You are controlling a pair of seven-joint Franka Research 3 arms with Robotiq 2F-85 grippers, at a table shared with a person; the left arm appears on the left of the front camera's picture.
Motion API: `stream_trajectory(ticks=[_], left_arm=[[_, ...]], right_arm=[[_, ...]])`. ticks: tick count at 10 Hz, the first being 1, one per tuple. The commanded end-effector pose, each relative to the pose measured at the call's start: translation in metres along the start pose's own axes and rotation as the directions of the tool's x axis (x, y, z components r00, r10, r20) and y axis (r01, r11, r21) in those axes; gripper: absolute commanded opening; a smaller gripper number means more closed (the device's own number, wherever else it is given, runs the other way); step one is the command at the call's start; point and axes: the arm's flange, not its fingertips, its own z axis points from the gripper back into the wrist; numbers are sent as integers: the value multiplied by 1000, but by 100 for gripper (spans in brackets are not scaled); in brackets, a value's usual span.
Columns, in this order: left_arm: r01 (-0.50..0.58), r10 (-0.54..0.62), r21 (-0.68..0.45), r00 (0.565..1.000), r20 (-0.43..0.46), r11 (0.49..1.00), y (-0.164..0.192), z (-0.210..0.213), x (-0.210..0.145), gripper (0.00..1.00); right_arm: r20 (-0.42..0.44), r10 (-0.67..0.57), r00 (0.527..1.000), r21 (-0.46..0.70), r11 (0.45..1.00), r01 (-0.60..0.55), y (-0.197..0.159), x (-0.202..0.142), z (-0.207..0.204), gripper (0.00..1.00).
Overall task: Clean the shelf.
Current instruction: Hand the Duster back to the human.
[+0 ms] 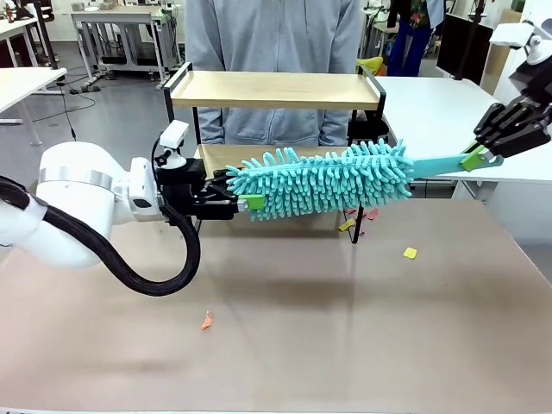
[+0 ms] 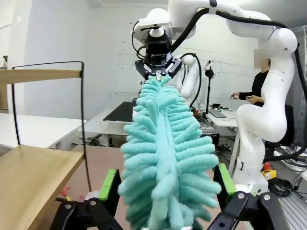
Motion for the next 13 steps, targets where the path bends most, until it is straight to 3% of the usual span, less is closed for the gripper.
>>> stream_trajectory(ticks=[1, 2, 3, 4, 5, 7, 8, 10, 13], left_arm=[[-22, 23, -9, 999, 30, 1000, 5, -14, 5, 100], [-19, 19, -16, 999, 47, 1000, 4, -17, 7, 100], [-21, 23, -27, 998, 55, 999, 3, -20, 8, 42], [-23, 25, -42, 998, 54, 999, 2, -20, 8, 42], [-27, 29, -50, 998, 49, 998, 1, -19, 7, 0], [-24, 27, -63, 999, 37, 998, 1, -17, 5, 0], [-24, 26, -67, 999, 32, 997, 0, -16, 4, 15], [-28, 29, -77, 999, 19, 997, -1, -17, 2, 0], [-19, 20, -110, 1000, 8, 994, -5, -19, 1, 0]], right_arm=[[15, 20, 1000, -1, 1000, -20, 2, 1, 1, 13], [15, 20, 1000, -1, 1000, -20, 2, 1, 1, 13], [15, 20, 1000, -1, 1000, -20, 2, 1, 1, 13], [15, 20, 1000, -1, 1000, -20, 2, 1, 1, 13], [15, 20, 1000, -1, 1000, -20, 2, 1, 1, 13], [15, 20, 1000, -1, 1000, -20, 2, 1, 1, 13], [15, 20, 1000, -1, 1000, -20, 2, 1, 1, 13], [15, 20, 1000, -1, 1000, -20, 2, 1, 1, 13], [15, 20, 1000, -1, 1000, -20, 2, 1, 1, 13]])
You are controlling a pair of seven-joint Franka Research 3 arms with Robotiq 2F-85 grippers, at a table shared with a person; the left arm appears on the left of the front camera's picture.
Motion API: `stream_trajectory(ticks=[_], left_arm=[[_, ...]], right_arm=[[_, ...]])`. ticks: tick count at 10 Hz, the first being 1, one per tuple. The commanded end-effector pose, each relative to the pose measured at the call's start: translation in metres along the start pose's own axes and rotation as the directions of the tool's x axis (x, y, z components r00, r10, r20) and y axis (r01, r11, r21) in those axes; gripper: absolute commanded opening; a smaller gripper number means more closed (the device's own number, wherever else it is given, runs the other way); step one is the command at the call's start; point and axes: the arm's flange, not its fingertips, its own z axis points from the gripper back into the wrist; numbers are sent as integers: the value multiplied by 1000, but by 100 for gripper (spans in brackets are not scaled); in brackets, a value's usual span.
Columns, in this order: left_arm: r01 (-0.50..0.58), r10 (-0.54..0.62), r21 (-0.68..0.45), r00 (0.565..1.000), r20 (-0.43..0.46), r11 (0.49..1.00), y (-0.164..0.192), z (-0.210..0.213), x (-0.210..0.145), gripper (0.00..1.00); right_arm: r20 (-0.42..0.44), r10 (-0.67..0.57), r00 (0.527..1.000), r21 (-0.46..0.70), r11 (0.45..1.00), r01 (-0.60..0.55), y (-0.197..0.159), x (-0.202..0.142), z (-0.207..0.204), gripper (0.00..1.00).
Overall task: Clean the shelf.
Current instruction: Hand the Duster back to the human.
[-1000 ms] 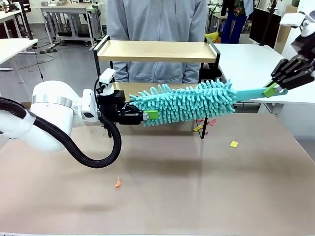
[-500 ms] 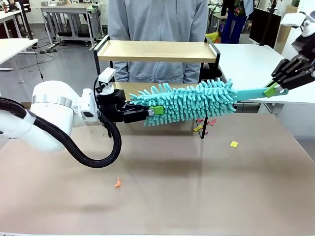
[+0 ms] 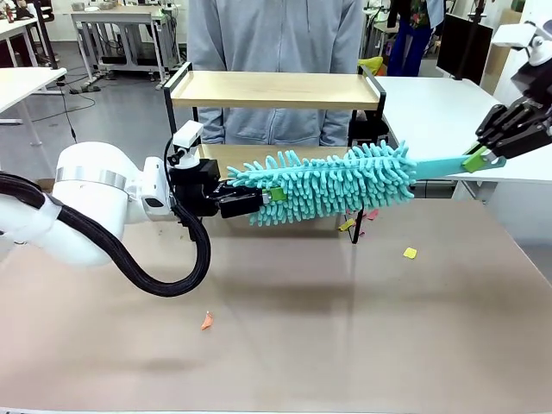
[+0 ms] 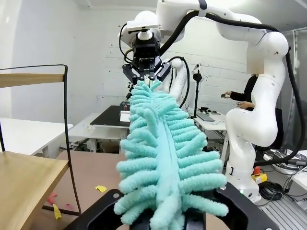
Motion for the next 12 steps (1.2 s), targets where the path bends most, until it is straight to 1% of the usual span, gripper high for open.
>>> stream_trajectory(ticks=[1, 2, 3, 5, 6, 7, 8, 9, 10, 11, 12], left_arm=[[-12, 12, -78, 1000, -6, 997, -4, -7, 2, 0], [-79, 79, -64, 997, 3, 995, -6, -4, 2, 0], [0, 0, -13, 1000, -2, 1000, -1, -1, 0, 0], [0, 0, -13, 1000, -2, 1000, -1, -1, 0, 0], [0, 0, -13, 1000, -2, 1000, -1, -1, 0, 0], [0, 0, -13, 1000, -2, 1000, -1, -1, 0, 0], [0, 0, -13, 1000, -2, 1000, -1, -1, 0, 0], [0, 0, -13, 1000, -2, 1000, -1, -1, 0, 0], [0, 0, -13, 1000, -2, 1000, -1, -1, 0, 0], [0, 0, -13, 1000, -2, 1000, -1, -1, 0, 0], [0, 0, -13, 1000, -2, 1000, -1, -1, 0, 0]], right_arm=[[15, 24, 1000, -12, 1000, -24, 0, 4, 1, 13], [15, 24, 1000, -12, 1000, -24, 0, 4, 1, 13], [15, 24, 1000, -12, 1000, -24, 0, 4, 1, 13], [15, 24, 1000, -12, 1000, -24, 0, 4, 1, 13], [-2, 3, 1000, 7, 1000, -3, 1, 1, -1, 73], [5, 3, 1000, 15, 1000, -3, 3, 5, 2, 72], [23, -6, 1000, 21, 1000, 5, 5, 7, 7, 100], [48, -7, 999, 23, 1000, 6, 11, 11, 15, 76], [92, -8, 996, 0, 1000, 8, 20, 16, 27, 100], [156, -5, 988, -46, 999, 12, 29, 20, 44, 100], [244, 4, 970, -100, 995, 21, 40, 20, 66, 100]])
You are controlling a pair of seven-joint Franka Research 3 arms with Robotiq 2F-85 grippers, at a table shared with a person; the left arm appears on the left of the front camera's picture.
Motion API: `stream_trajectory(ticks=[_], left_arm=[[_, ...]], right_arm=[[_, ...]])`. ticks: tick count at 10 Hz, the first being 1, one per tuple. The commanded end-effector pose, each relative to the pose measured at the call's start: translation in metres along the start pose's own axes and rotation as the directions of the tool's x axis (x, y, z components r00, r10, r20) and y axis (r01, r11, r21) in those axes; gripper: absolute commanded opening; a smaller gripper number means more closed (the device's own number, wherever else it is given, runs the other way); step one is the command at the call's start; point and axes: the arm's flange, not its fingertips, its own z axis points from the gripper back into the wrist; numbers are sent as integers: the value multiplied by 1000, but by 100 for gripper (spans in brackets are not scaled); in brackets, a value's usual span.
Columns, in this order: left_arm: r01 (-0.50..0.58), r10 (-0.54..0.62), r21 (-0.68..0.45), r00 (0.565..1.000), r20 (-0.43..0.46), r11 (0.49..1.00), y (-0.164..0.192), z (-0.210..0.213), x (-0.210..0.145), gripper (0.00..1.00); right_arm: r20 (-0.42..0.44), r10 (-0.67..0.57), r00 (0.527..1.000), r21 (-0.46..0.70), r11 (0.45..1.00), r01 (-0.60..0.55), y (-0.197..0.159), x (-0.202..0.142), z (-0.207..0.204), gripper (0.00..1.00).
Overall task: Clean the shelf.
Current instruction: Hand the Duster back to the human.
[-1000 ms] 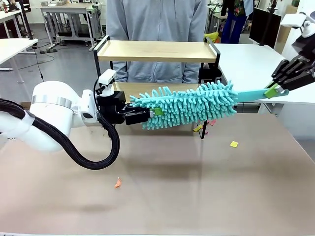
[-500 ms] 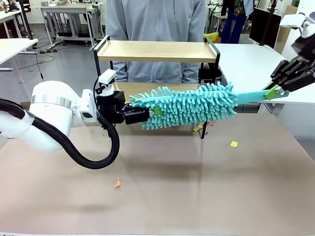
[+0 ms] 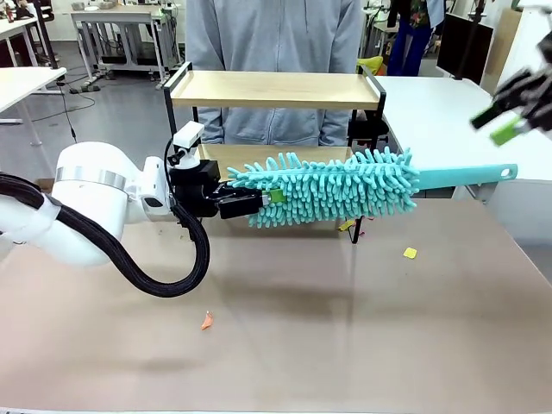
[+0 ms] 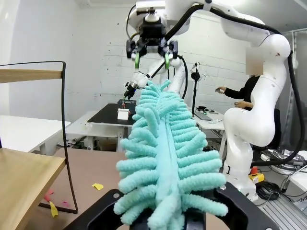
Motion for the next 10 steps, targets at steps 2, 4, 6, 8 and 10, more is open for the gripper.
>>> stream_trajectory(ticks=[2, 4, 6, 8, 10], left_arm=[[18, -18, -5, 1000, 5, 1000, -1, -1, 1, 0], [18, -18, -5, 1000, 5, 1000, -1, -1, 1, 0], [18, -18, -5, 1000, 5, 1000, -1, -1, 1, 0], [18, -18, -5, 1000, 5, 1000, -1, -1, 1, 0], [0, 0, 0, 1000, -1, 1000, 0, 0, 0, 17]], right_arm=[[262, -28, 965, -121, 991, 61, 25, -8, 56, 100], [433, -23, 901, -169, 980, 106, 39, -43, 93, 100], [487, -15, 874, -197, 972, 126, 47, -65, 108, 100], [450, -47, 892, -194, 970, 149, 45, -61, 119, 100], [450, -47, 892, -194, 970, 149, 45, -61, 119, 100]])
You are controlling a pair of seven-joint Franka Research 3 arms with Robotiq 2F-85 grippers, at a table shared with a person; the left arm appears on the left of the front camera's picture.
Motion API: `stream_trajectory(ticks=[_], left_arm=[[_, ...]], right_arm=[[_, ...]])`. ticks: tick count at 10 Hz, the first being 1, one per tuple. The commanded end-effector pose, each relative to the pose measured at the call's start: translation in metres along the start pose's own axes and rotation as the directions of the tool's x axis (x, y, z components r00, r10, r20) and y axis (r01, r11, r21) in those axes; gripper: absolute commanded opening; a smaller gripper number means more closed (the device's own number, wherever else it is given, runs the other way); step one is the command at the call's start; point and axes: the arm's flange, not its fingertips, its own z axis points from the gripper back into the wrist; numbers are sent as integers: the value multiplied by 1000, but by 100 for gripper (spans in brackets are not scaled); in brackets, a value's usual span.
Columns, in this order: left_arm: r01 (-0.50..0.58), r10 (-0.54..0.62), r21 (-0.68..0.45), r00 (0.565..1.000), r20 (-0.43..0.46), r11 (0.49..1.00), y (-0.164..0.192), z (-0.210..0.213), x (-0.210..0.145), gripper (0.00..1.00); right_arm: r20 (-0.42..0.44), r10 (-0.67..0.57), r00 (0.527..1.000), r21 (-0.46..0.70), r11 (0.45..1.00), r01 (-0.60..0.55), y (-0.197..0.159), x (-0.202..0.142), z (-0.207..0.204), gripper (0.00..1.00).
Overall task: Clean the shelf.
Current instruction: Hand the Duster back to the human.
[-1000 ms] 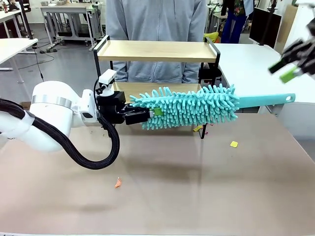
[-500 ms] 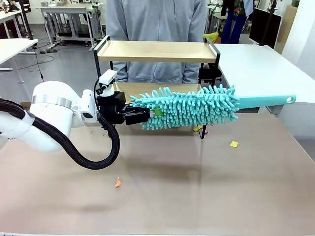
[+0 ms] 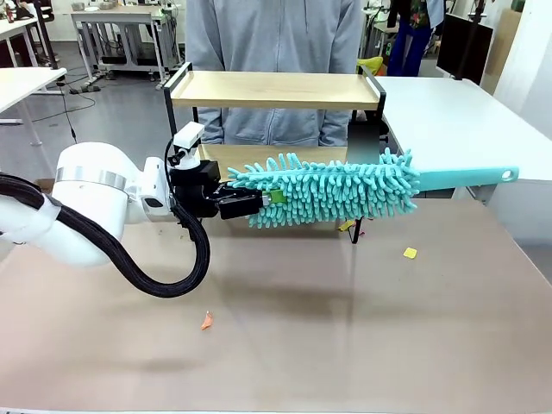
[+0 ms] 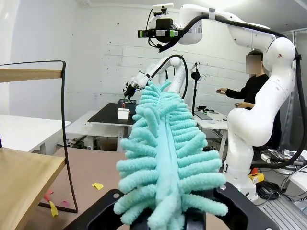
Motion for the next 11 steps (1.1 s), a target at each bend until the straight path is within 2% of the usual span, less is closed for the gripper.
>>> stream_trajectory(ticks=[1, 3, 4, 7, 9, 10, 11], left_arm=[[35, -35, 29, 999, -5, 999, -1, 3, 27, 17], [107, -106, 138, 994, -15, 985, -1, 20, 101, 17], [117, -121, 186, 993, 10, 976, -5, 33, 138, 17], [157, -171, 401, 985, -2, 902, -25, 88, 232, 17], [165, -162, 581, 985, -58, 797, -35, 129, 259, 17], [176, -164, 658, 983, -81, 732, -43, 149, 266, 17], [166, -163, 745, 984, -78, 646, -53, 174, 270, 17]], right_arm=[[6, 11, 1000, 3, 1000, -11, -1, 6, 0, 100], [6, 11, 1000, 3, 1000, -11, -1, 6, 0, 100], [6, 11, 1000, 3, 1000, -11, -1, 6, 0, 100], [6, 11, 1000, 3, 1000, -11, -1, 6, 0, 100], [6, 11, 1000, 3, 1000, -11, -1, 6, 0, 100], [6, 11, 1000, 3, 1000, -11, -1, 6, 0, 100], [6, 11, 1000, 3, 1000, -11, -1, 6, 0, 100]])
